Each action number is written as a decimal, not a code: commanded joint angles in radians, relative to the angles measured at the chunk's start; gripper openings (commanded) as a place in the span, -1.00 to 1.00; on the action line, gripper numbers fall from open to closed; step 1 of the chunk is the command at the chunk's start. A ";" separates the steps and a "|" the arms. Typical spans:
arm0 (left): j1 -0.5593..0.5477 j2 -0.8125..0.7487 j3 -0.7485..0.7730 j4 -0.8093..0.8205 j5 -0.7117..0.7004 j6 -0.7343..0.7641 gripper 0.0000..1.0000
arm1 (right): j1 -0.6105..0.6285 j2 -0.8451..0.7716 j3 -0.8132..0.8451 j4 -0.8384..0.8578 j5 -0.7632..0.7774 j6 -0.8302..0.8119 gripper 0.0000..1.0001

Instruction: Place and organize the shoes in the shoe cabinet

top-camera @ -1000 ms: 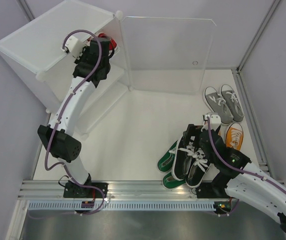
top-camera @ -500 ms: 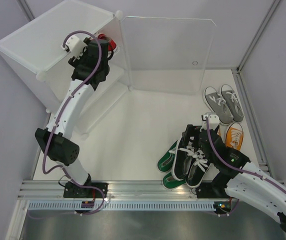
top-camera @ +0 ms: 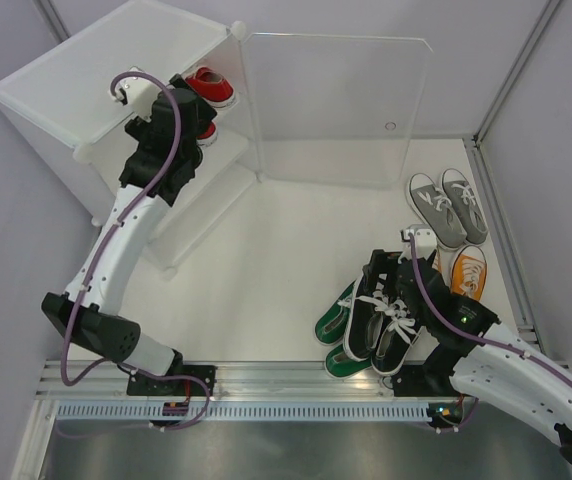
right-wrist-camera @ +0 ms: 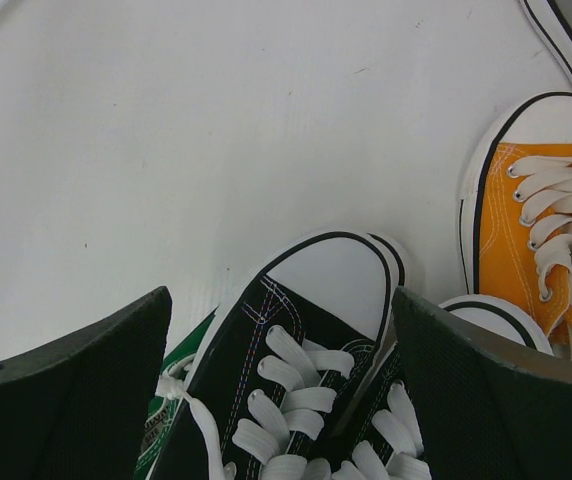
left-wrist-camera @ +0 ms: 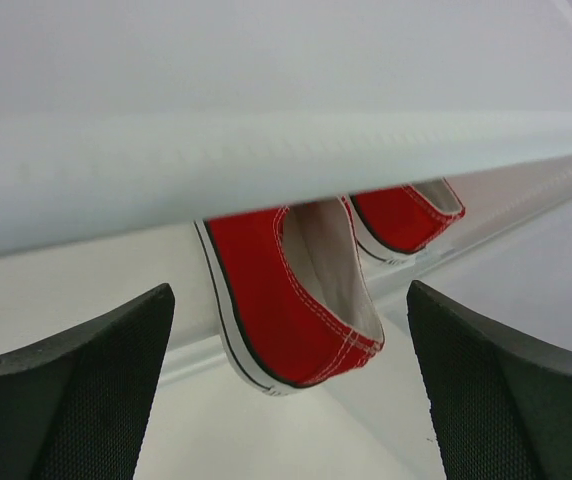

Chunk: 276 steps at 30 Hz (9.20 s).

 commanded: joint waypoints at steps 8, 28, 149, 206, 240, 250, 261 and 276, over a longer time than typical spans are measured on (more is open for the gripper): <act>-0.124 0.026 0.017 -0.006 -0.007 0.253 1.00 | 0.003 0.004 -0.005 0.039 -0.014 -0.010 0.88; -0.050 0.215 0.204 -0.196 -0.042 0.191 0.53 | 0.003 0.009 -0.023 0.065 -0.028 -0.016 0.88; 0.053 0.209 0.112 -0.011 -0.180 0.280 -0.82 | 0.004 -0.003 -0.057 0.091 -0.034 -0.021 0.85; -0.047 0.137 -0.022 0.071 0.190 0.340 0.94 | 0.003 0.009 -0.043 0.082 -0.044 -0.022 0.85; -0.027 0.513 0.420 0.118 0.163 0.561 0.86 | 0.003 0.012 -0.043 0.079 -0.040 -0.020 0.84; -0.032 0.490 0.400 0.160 0.234 0.531 0.87 | 0.003 0.014 -0.040 0.069 -0.040 -0.019 0.83; -0.104 0.240 0.183 0.140 0.145 0.477 0.89 | 0.003 0.009 -0.039 0.073 -0.048 -0.020 0.84; -0.023 0.198 0.067 0.085 0.007 0.458 0.86 | 0.003 0.010 -0.043 0.083 -0.053 -0.019 0.83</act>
